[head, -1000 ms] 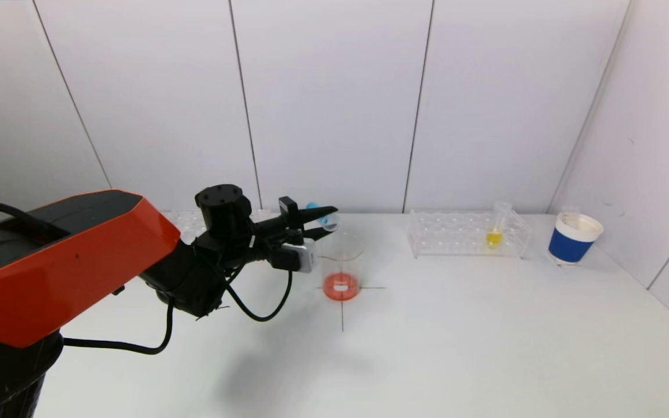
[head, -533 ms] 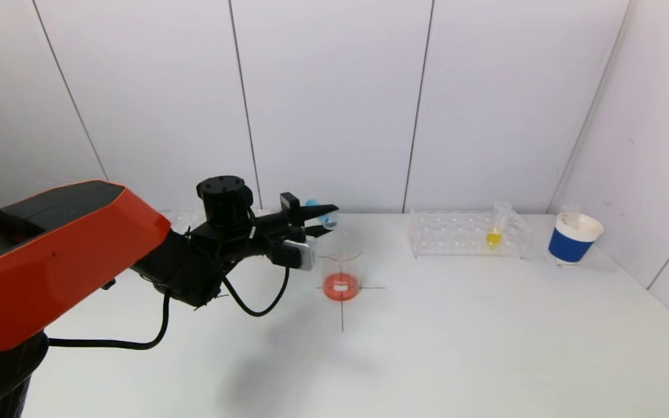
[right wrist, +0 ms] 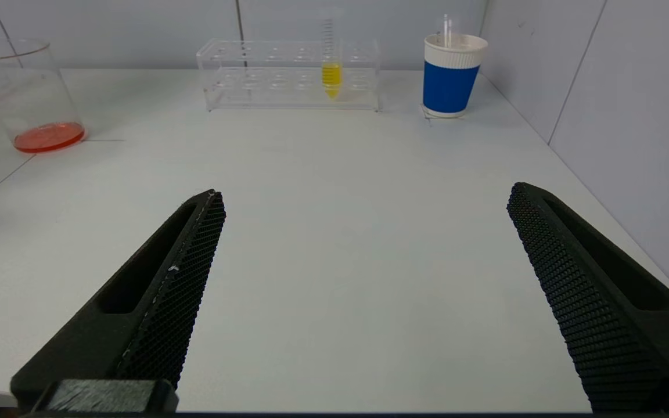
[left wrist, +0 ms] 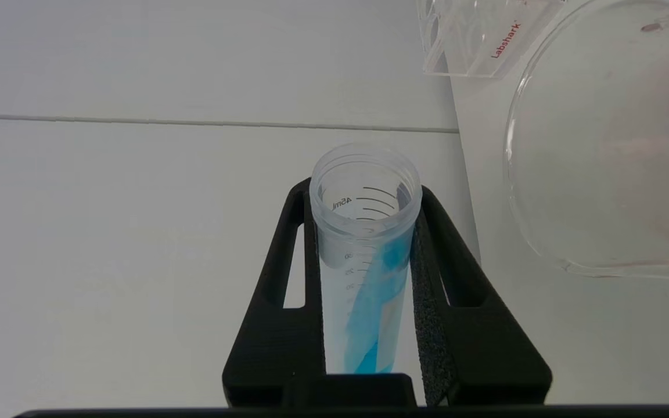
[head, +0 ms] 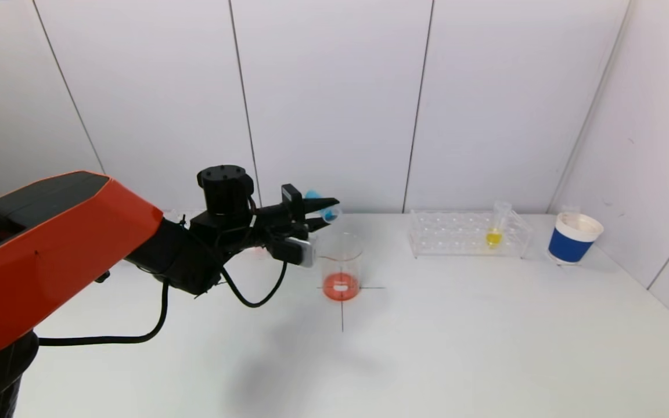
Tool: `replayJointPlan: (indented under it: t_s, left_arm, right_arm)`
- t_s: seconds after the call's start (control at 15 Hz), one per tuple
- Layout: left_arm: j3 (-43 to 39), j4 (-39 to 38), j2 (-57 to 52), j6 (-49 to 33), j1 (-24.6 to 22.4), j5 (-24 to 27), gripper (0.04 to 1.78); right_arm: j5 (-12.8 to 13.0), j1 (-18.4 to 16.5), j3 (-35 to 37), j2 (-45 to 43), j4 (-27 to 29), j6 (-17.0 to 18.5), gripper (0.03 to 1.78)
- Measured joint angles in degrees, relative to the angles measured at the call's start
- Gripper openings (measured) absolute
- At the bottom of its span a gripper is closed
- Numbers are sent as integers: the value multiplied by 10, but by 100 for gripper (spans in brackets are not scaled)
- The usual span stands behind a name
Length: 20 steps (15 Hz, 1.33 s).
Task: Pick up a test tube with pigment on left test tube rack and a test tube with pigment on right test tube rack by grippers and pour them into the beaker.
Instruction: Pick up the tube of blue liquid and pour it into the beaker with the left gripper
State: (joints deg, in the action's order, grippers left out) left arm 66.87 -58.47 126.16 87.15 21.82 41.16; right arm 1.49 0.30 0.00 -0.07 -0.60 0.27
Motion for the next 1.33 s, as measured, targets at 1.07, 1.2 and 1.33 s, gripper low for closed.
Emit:
replayJointPlan:
  t_s: [1.07,1.2,1.33]
  left_arm:
    - [0,3,-3,56,-8,-4,45]
    - [0,4,-1,62,-7,-5,45]
    - [0,5,0,69,-7,-10,45]
  right_arm:
    - [0,0,0,0,0,0,177]
    - [0,0,0,0,0,0,177]
    - [0,0,0,0,0,0,177]
